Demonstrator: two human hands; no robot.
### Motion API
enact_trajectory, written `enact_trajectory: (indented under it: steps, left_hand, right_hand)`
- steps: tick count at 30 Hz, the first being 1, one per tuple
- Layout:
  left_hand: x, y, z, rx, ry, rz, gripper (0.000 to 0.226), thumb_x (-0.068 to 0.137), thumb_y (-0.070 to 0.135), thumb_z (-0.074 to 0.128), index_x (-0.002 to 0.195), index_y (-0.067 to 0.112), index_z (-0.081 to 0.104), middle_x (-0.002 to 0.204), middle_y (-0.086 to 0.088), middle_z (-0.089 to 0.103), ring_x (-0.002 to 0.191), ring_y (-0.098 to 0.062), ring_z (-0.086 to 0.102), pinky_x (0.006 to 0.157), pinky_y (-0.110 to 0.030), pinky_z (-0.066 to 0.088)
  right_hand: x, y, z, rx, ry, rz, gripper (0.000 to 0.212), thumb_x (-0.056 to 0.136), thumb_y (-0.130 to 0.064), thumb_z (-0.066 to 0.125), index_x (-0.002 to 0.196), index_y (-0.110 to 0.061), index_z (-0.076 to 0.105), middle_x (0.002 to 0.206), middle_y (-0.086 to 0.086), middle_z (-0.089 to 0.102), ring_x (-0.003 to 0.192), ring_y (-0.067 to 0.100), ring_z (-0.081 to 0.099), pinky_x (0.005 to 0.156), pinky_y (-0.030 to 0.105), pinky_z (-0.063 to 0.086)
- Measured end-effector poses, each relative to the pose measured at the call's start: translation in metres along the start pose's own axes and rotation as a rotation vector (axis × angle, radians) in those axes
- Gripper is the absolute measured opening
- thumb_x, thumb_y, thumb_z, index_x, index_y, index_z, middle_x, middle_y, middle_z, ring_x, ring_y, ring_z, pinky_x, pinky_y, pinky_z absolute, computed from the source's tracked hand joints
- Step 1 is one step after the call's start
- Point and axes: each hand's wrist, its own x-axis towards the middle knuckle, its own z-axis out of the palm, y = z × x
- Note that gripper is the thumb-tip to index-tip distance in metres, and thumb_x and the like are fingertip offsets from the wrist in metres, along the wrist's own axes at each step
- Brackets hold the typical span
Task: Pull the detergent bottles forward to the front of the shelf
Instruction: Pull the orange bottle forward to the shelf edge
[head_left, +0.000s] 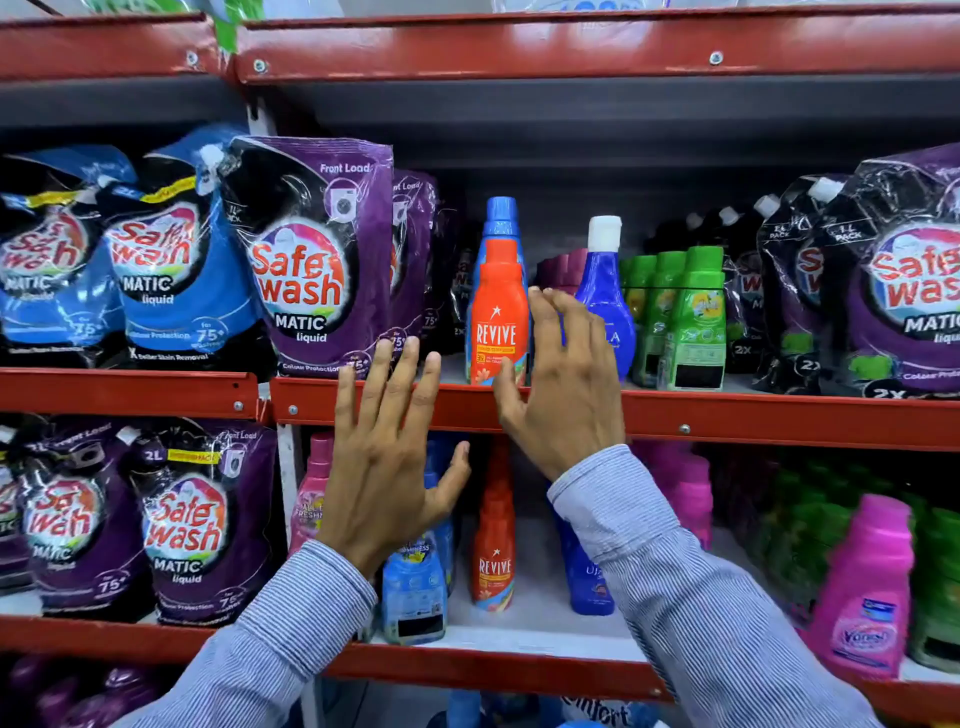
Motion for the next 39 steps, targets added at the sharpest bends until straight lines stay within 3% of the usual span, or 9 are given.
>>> enact_trajectory:
  steps: [7, 16, 20, 25, 29, 34, 39]
  left_hand:
    - [-0.008, -0.019, 0.024, -0.014, -0.126, -0.009, 0.083, 0.088, 0.050, 0.051, 0.157, 0.009, 0.031, 0.167, -0.013, 0.027, 0.158, -0.030, 0.017, 0.126, -0.060, 0.020]
    - [-0.010, -0.018, 0.038, -0.111, -0.084, 0.015, 0.081, 0.090, 0.047, 0.050, 0.157, 0.006, 0.030, 0.167, -0.015, 0.027, 0.159, -0.030, 0.016, 0.128, -0.056, 0.020]
    - [-0.011, -0.017, 0.038, -0.139, -0.075, 0.014, 0.080, 0.090, 0.044, 0.053, 0.157, 0.005, 0.030, 0.167, -0.015, 0.027, 0.158, -0.031, 0.016, 0.128, -0.055, 0.021]
    - [-0.012, -0.018, 0.040, -0.139, -0.059, 0.018, 0.080, 0.091, 0.042, 0.054, 0.157, 0.005, 0.029, 0.167, -0.015, 0.028, 0.158, -0.031, 0.016, 0.128, -0.055, 0.021]
    - [-0.012, -0.018, 0.040, -0.146, -0.048, 0.016, 0.079, 0.092, 0.042, 0.054, 0.157, 0.004, 0.030, 0.166, -0.016, 0.028, 0.158, -0.032, 0.016, 0.128, -0.057, 0.021]
    - [-0.012, -0.016, 0.038, -0.171, -0.038, 0.011, 0.080, 0.089, 0.039, 0.057, 0.156, 0.003, 0.032, 0.164, -0.018, 0.032, 0.157, -0.034, 0.020, 0.127, -0.057, 0.021]
    - [-0.010, -0.014, 0.037, -0.198, -0.034, -0.015, 0.080, 0.086, 0.033, 0.061, 0.155, 0.003, 0.033, 0.160, -0.019, 0.038, 0.155, -0.035, 0.025, 0.129, -0.053, 0.020]
  right_hand:
    - [0.015, -0.019, 0.035, -0.151, -0.067, 0.222, 0.084, 0.077, -0.052, 0.063, 0.139, -0.002, 0.036, 0.132, 0.015, 0.050, 0.117, 0.033, 0.050, 0.096, 0.044, 0.042]
    - [0.022, -0.026, 0.057, -0.181, -0.033, 0.393, 0.071, 0.075, -0.056, 0.068, 0.117, -0.006, 0.042, 0.117, 0.014, 0.054, 0.097, 0.033, 0.062, 0.077, 0.043, 0.049]
    - [0.023, -0.024, 0.059, -0.159, 0.012, 0.384, 0.067, 0.074, -0.055, 0.069, 0.114, -0.006, 0.043, 0.115, 0.013, 0.056, 0.095, 0.033, 0.063, 0.075, 0.041, 0.050]
    - [0.026, -0.025, 0.045, 0.035, 0.166, 0.341, 0.066, 0.076, -0.049, 0.066, 0.122, -0.007, 0.044, 0.121, 0.010, 0.054, 0.104, 0.031, 0.060, 0.085, 0.042, 0.049]
    - [0.018, -0.027, 0.016, 0.184, 0.276, 0.299, 0.069, 0.074, -0.055, 0.067, 0.122, -0.010, 0.045, 0.118, 0.005, 0.055, 0.103, 0.024, 0.059, 0.082, 0.032, 0.045]
    - [-0.043, -0.021, -0.010, 0.257, 0.188, 0.278, 0.072, 0.071, -0.057, 0.073, 0.121, -0.015, 0.046, 0.114, 0.004, 0.059, 0.101, 0.021, 0.060, 0.080, 0.025, 0.040]
    - [-0.118, -0.008, -0.003, 0.248, 0.004, 0.310, 0.069, 0.067, -0.061, 0.072, 0.118, -0.023, 0.044, 0.106, -0.008, 0.055, 0.095, 0.014, 0.058, 0.075, 0.021, 0.040]
